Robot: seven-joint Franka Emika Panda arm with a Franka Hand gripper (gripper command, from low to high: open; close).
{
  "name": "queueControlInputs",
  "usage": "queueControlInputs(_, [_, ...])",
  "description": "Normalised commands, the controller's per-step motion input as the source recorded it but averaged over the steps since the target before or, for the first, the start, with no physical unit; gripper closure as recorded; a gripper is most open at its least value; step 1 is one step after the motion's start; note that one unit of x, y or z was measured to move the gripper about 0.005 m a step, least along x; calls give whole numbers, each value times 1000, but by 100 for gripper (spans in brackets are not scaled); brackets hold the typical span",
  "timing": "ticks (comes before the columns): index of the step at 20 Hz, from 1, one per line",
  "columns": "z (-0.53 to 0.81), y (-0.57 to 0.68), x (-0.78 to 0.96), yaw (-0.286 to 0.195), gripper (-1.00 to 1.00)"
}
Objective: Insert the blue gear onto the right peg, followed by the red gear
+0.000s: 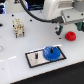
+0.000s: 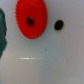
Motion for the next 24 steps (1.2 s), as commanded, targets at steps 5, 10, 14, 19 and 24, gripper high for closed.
queueControlInputs(5, [-126, 240, -83, 0, -100])
queueControlInputs(10, [-311, 108, -147, 0, -100])
queueControlInputs(14, [-320, 97, -120, 0, -100])
queueControlInputs(19, [-298, 41, -150, 0, -100])
queueControlInputs(24, [-197, 1, -145, 0, 100])
